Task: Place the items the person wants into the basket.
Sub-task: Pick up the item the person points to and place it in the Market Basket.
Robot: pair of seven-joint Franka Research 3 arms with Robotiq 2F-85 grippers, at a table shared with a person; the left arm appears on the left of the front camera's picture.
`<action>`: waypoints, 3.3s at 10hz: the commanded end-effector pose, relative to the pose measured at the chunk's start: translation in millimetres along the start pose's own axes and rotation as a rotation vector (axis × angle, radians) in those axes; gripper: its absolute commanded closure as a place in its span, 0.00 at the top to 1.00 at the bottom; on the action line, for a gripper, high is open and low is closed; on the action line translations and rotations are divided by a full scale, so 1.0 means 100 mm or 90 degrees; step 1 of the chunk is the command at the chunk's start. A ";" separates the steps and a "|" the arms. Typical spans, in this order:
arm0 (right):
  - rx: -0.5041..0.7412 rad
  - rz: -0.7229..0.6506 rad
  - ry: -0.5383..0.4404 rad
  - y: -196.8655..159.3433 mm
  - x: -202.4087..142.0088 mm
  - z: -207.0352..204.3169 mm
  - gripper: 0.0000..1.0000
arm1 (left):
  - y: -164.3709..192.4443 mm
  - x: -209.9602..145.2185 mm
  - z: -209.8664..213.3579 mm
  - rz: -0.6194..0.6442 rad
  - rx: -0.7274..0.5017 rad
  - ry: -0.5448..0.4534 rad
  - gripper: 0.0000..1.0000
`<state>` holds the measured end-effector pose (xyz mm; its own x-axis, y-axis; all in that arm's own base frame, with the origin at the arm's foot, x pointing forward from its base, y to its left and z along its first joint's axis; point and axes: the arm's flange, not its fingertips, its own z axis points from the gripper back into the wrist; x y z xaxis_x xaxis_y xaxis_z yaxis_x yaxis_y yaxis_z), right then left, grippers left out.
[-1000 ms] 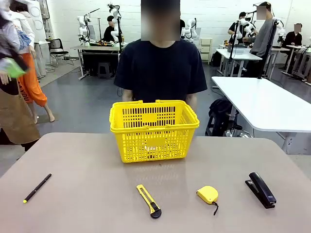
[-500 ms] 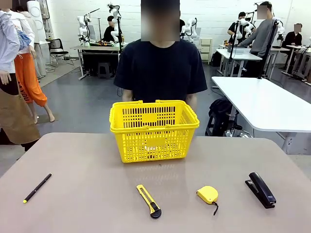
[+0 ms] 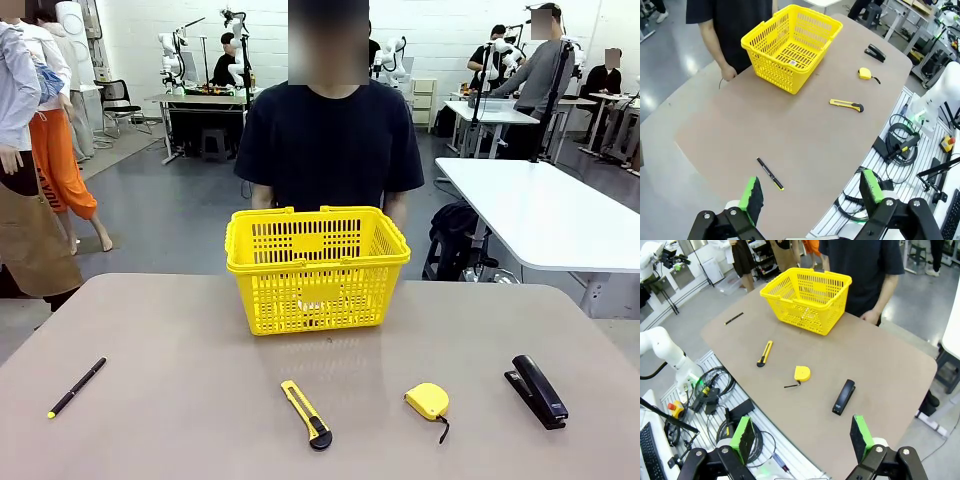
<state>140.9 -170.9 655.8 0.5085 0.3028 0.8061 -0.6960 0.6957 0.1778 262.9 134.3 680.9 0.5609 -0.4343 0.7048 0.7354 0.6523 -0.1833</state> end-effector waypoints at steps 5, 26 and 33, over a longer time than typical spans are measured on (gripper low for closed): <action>0.003 0.002 -0.001 0.00 0.00 -0.01 1.00 | 0.00 0.00 0.00 0.000 0.000 0.000 1.00; 0.003 0.002 -0.001 0.00 0.00 -0.01 1.00 | -0.21 0.05 -0.09 0.036 0.053 0.023 1.00; 0.003 0.002 -0.001 0.00 0.00 -0.01 1.00 | -1.78 1.12 -2.57 0.020 0.176 0.503 1.00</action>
<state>140.6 -170.4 656.2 0.5087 0.3037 0.8056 -0.6953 0.6967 0.1764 275.5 -190.5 611.8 0.6911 -0.7217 0.0380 0.7099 0.6878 0.1519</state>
